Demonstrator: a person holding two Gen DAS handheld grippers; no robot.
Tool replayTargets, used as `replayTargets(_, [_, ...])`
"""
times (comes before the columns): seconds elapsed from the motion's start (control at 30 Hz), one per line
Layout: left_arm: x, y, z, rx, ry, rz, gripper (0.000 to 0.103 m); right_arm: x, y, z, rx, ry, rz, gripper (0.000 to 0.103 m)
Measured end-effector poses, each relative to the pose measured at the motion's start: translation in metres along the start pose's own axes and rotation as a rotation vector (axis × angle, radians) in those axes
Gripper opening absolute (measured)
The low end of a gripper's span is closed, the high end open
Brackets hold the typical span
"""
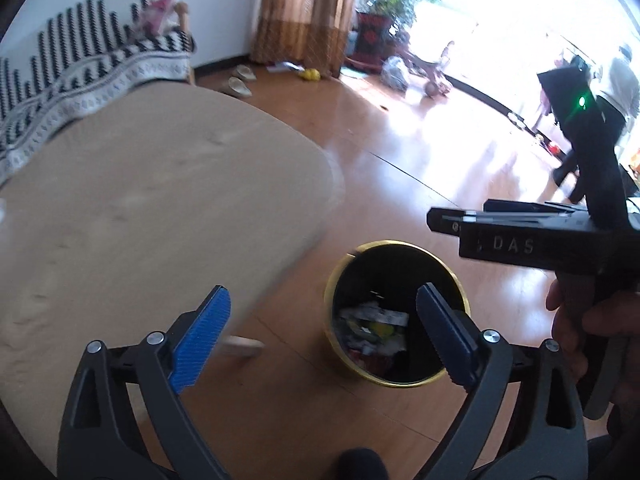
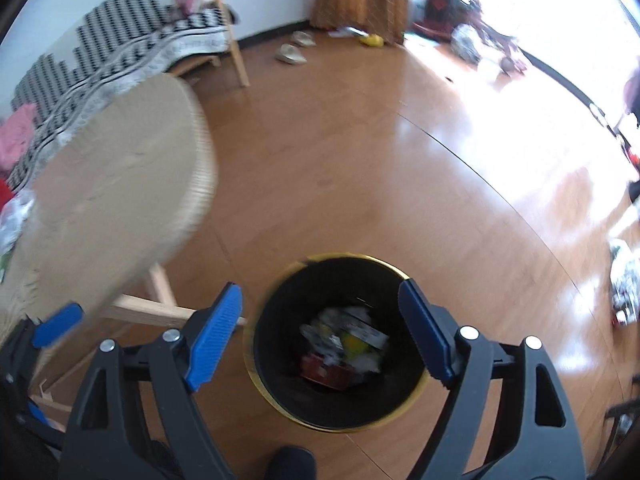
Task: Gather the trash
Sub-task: 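Return both grippers to the table pile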
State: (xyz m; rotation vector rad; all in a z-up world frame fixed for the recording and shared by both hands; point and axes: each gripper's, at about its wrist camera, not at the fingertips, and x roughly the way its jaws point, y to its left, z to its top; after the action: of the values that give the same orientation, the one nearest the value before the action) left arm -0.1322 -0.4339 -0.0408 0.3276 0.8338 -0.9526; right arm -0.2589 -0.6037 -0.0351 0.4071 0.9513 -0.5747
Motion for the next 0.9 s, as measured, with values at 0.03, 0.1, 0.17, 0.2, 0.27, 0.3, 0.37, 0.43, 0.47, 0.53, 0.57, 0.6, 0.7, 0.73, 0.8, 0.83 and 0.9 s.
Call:
replayTargets(0.03, [-0.012, 0.017, 0.001, -0.009, -0.018, 0.035, 0.092, -0.001, 0.021, 0.003, -0.031, -0.008, 0.016, 0.079])
replayTargets(0.1, [-0.030, 0.050, 0.001, -0.036, -0.041, 0.099, 0.092, 0.000, 0.060, 0.008, -0.083, -0.018, 0.051, 0.080])
replayTargets(0.17, [-0.048, 0.089, -0.002, -0.074, -0.055, 0.168, 0.092, 0.002, 0.101, 0.009, -0.135, -0.021, 0.095, 0.080])
replayTargets(0.2, [-0.059, 0.117, -0.006, -0.101, -0.062, 0.213, 0.092, 0.005, 0.131, 0.009, -0.168, -0.019, 0.132, 0.081])
replayTargets(0.27, [-0.076, 0.170, -0.015, -0.148, -0.060, 0.301, 0.092, 0.012, 0.173, 0.009, -0.211, 0.007, 0.196, 0.081])
replayTargets(0.3, [-0.082, 0.189, -0.017, -0.163, -0.054, 0.333, 0.092, 0.015, 0.191, 0.008, -0.230, 0.021, 0.221, 0.081])
replayTargets(0.37, [-0.097, 0.238, -0.027, -0.183, -0.038, 0.392, 0.092, 0.020, 0.229, 0.005, -0.275, 0.041, 0.262, 0.081])
replayTargets(0.43, [-0.114, 0.294, -0.040, -0.179, -0.009, 0.463, 0.093, 0.024, 0.271, -0.002, -0.352, 0.053, 0.287, 0.081])
replayTargets(0.47, [-0.122, 0.327, -0.049, -0.177, 0.006, 0.510, 0.093, 0.025, 0.285, -0.004, -0.380, 0.055, 0.289, 0.081])
replayTargets(0.53, [-0.134, 0.370, -0.060, -0.181, 0.022, 0.557, 0.093, 0.030, 0.317, -0.011, -0.439, 0.064, 0.296, 0.081])
replayTargets(0.57, [-0.138, 0.390, -0.064, -0.189, 0.036, 0.566, 0.093, 0.034, 0.336, -0.015, -0.469, 0.070, 0.297, 0.081])
replayTargets(0.6, [-0.143, 0.416, -0.071, -0.212, 0.055, 0.562, 0.093, 0.036, 0.344, -0.018, -0.483, 0.073, 0.300, 0.081])
replayTargets(0.7, [-0.149, 0.458, -0.081, -0.232, 0.079, 0.573, 0.093, 0.042, 0.378, -0.026, -0.526, 0.078, 0.310, 0.081])
replayTargets(0.73, [-0.148, 0.468, -0.083, -0.229, 0.088, 0.564, 0.093, 0.043, 0.387, -0.027, -0.533, 0.081, 0.320, 0.081])
replayTargets(0.8, [-0.140, 0.484, -0.082, -0.230, 0.097, 0.571, 0.093, 0.050, 0.402, -0.027, -0.544, 0.089, 0.334, 0.082])
replayTargets(0.83, [-0.136, 0.491, -0.082, -0.240, 0.103, 0.575, 0.093, 0.051, 0.410, -0.028, -0.555, 0.089, 0.340, 0.083])
replayTargets(0.9, [-0.127, 0.506, -0.082, -0.258, 0.115, 0.560, 0.093, 0.051, 0.421, -0.030, -0.571, 0.090, 0.353, 0.083])
